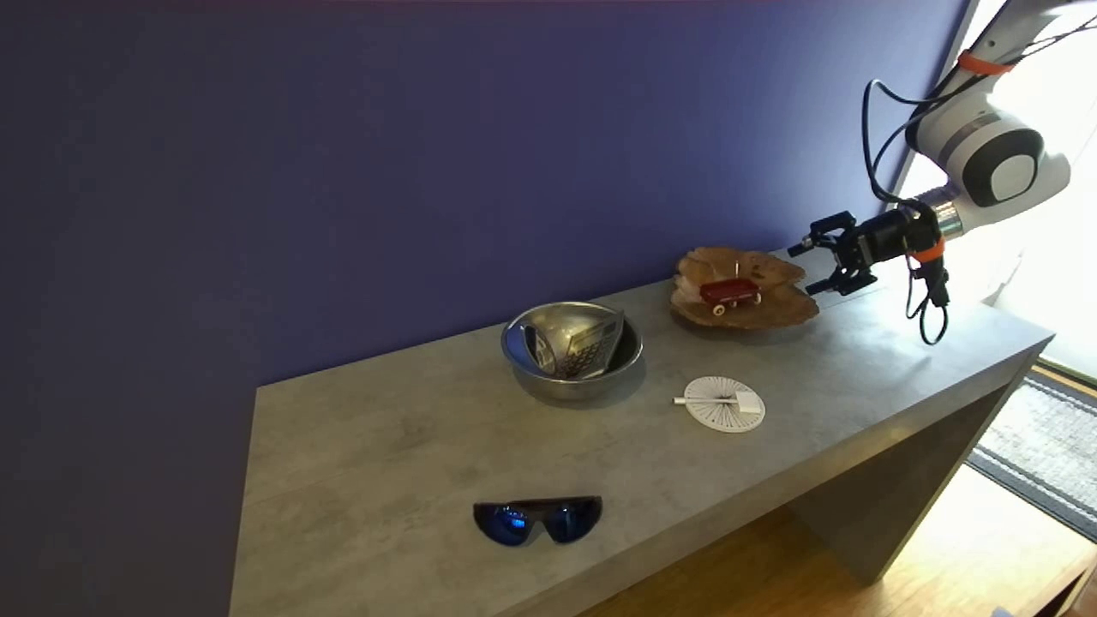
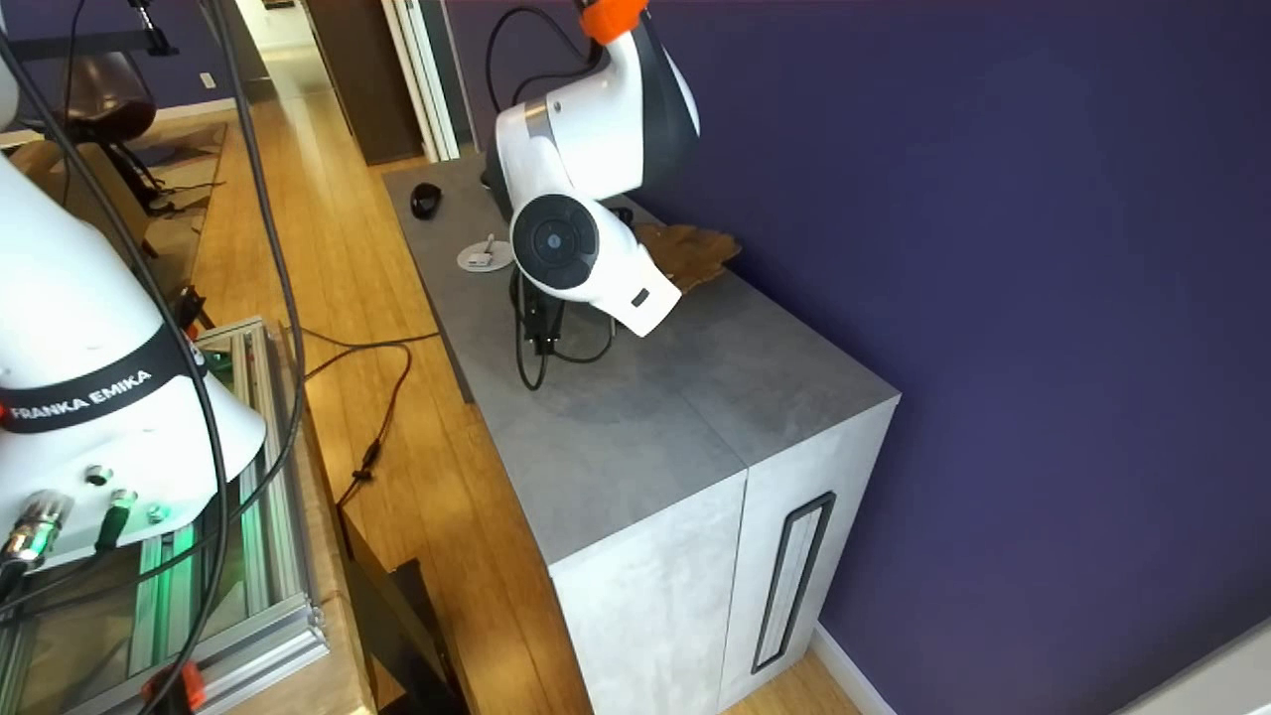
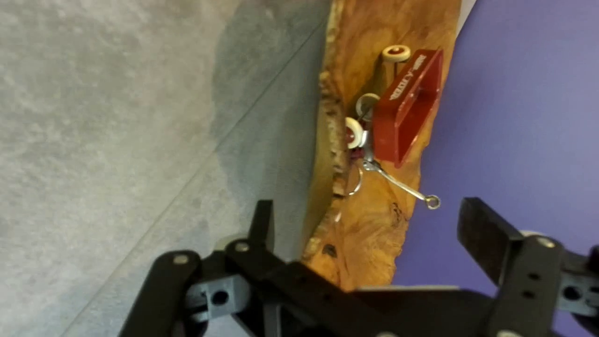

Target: Move the brown bowl to the front right corner

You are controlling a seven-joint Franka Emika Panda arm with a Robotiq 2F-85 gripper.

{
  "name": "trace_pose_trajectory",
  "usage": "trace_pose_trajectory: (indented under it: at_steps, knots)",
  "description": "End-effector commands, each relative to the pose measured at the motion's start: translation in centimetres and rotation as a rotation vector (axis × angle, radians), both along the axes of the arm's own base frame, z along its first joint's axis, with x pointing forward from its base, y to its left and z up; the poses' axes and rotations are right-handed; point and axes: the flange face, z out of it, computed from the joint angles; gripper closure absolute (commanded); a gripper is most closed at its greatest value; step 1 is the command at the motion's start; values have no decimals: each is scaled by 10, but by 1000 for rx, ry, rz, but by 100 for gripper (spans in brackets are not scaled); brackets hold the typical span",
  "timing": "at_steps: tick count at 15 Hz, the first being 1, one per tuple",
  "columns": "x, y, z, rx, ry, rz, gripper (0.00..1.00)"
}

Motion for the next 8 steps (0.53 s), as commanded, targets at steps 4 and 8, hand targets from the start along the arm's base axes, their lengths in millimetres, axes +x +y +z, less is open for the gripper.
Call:
trace_pose_trajectory:
  at_steps: [4,8]
  knots:
    - [-8,17,-20,9,63,32,27]
    - [-5,35,-16,36,49,69,52]
